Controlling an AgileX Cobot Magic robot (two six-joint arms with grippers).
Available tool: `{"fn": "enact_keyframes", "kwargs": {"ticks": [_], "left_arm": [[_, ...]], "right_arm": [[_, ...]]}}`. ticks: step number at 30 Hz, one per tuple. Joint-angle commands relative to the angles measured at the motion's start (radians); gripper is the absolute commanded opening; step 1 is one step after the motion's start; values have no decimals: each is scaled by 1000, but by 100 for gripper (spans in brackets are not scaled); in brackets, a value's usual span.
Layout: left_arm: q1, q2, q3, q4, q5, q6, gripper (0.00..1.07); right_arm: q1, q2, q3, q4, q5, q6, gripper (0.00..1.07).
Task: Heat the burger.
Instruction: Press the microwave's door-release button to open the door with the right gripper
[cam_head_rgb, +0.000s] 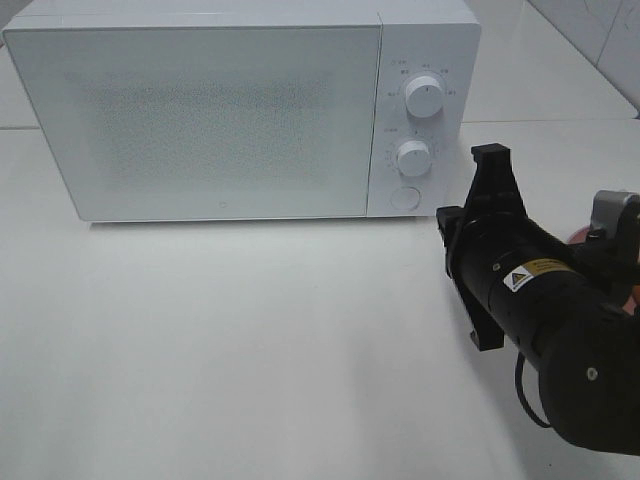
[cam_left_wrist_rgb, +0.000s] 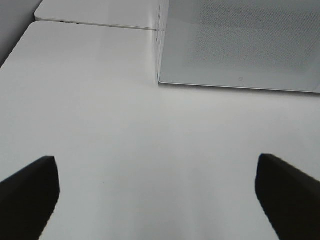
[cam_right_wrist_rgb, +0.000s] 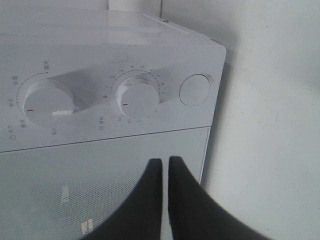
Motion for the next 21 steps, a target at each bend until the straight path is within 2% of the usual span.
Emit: {"fn": "enact_keyframes", "kwargs": {"ticks": [1, 12, 21], "left_arm": [[2, -26, 2, -8, -8, -7, 100], [2, -26, 2, -8, -8, -7, 100], [2, -20, 2, -7, -8, -7, 100]], "right_arm": [[3, 0, -7, -13, 30, 28, 0], [-4, 25, -10, -6, 53, 41, 0], [-4, 120, -13, -8, 18, 167, 0]]}}
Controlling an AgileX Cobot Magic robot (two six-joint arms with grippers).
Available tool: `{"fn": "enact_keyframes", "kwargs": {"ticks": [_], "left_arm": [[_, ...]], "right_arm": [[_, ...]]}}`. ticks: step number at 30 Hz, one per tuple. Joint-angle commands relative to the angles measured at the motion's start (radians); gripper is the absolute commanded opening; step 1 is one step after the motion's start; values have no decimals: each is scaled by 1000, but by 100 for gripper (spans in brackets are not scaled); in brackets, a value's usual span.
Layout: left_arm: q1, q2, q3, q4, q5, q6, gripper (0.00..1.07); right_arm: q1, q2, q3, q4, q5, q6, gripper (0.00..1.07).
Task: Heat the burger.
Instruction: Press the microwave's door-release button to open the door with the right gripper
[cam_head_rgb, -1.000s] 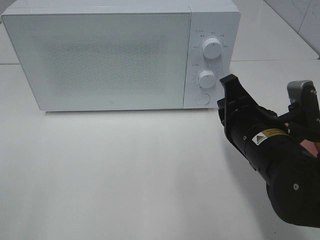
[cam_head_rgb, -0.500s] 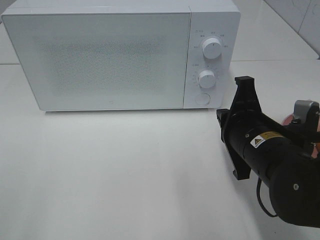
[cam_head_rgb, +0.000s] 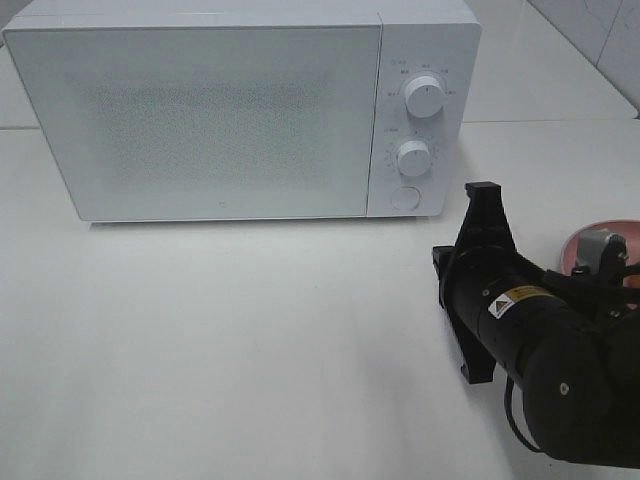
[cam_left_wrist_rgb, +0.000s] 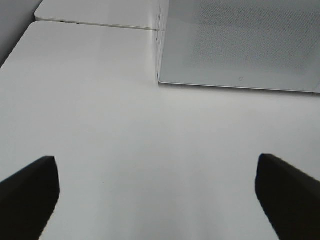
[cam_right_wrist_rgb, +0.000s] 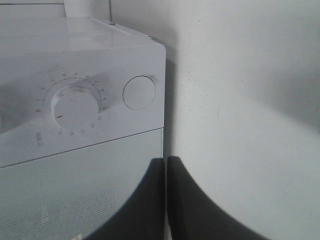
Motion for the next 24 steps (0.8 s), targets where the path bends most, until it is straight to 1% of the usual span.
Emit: {"fn": "enact_keyframes", "kwargs": {"ticks": [1, 3, 4, 5, 6, 8, 11, 13, 14, 16, 24], "left_arm": [[2, -20, 2, -7, -8, -7, 100], [2, -20, 2, -7, -8, -7, 100], [2, -20, 2, -7, -8, -7, 100], [2, -20, 2, -7, -8, -7, 100], [2, -20, 2, -7, -8, -7, 100], [2, -20, 2, -7, -8, -7, 100], [2, -20, 2, -7, -8, -7, 100], [2, -20, 2, -7, -8, -7, 100], [2, -20, 2, -7, -8, -7, 100], [2, -20, 2, -7, -8, -7, 100], [2, -20, 2, -7, -8, -7, 100]], "right_arm": [[-3, 32, -24, -14, -24, 31, 0], [-4, 51, -43, -25, -27, 33, 0], [-13, 60, -51, -32, -27, 35, 0], [-36, 79, -69, -74, -20, 42, 0], [-36, 79, -69, -74, -20, 42, 0], [-70, 89, -95, -107, -13, 52, 0], [-84, 93, -103, -120, -6, 51, 0], [-126, 111, -132, -164, 4, 50, 0], [-126, 111, -132, -164, 4, 50, 0], [-157, 137, -152, -195, 1, 55, 0], [-189, 185, -203, -226, 1, 59, 0]]}}
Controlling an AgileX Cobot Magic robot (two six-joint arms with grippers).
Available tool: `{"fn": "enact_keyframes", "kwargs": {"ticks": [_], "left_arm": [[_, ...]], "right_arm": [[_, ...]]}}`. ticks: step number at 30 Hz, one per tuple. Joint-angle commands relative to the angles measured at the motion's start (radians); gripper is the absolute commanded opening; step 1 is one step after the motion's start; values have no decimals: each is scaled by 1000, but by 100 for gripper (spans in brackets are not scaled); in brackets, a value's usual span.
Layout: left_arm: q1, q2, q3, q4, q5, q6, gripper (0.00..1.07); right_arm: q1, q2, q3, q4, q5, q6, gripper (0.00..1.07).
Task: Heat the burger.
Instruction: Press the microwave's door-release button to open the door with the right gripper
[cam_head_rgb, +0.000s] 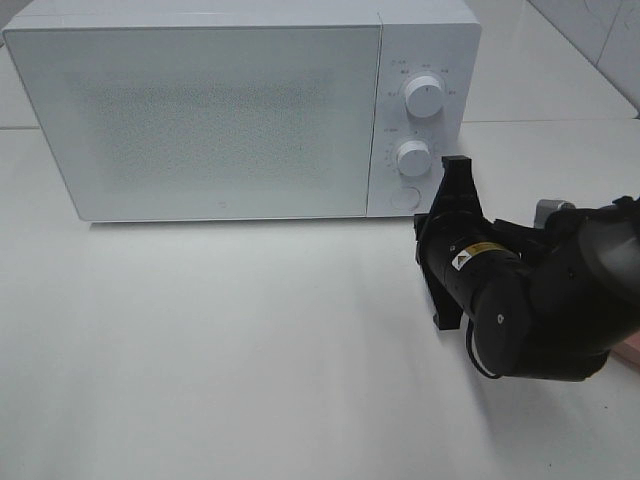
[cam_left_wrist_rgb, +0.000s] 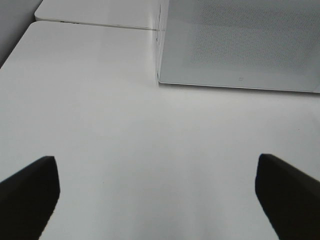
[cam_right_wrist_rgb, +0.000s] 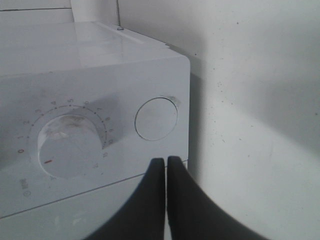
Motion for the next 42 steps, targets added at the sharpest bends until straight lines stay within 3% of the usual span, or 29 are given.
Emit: {"fn": "enact_keyframes", "kwargs": {"ticks": [1, 27, 42], "left_arm": [[2, -20, 2, -7, -8, -7, 100], [2, -20, 2, -7, -8, -7, 100], [2, -20, 2, -7, -8, -7, 100]], "right_arm": [[-22, 23, -35, -23, 5, 12, 0], [-87, 153, -210, -74, 53, 23, 0], [-119, 153, -243, -76, 60, 4, 0]]}}
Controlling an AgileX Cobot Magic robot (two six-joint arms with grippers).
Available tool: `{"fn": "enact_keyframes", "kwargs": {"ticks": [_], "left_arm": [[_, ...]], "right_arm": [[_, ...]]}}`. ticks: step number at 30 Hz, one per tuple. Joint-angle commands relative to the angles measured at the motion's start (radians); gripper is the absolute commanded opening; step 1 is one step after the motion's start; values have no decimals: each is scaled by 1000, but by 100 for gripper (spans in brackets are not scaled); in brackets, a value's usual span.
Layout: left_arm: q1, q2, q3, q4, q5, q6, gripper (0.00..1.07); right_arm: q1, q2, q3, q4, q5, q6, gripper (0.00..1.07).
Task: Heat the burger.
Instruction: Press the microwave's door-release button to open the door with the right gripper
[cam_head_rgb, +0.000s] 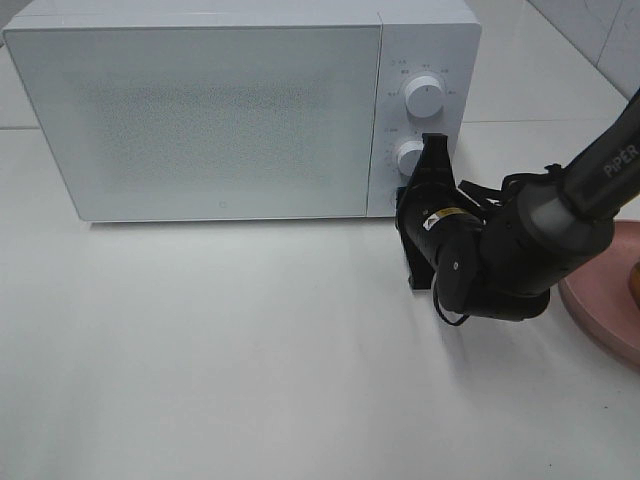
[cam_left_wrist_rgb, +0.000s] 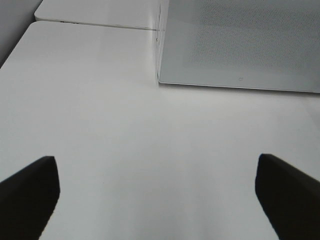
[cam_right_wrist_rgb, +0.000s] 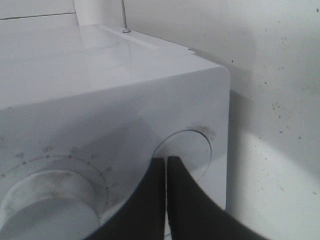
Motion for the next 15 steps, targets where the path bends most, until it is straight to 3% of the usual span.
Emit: {"fn": "enact_keyframes", "kwargs": {"ticks": [1, 15], "left_arm": [[2, -20, 2, -7, -8, -7, 100], [2, -20, 2, -7, -8, -7, 100]], "right_arm": [[-18, 0, -9, -7, 9, -14, 0], [-18, 3, -64, -5, 19, -21, 0]]}}
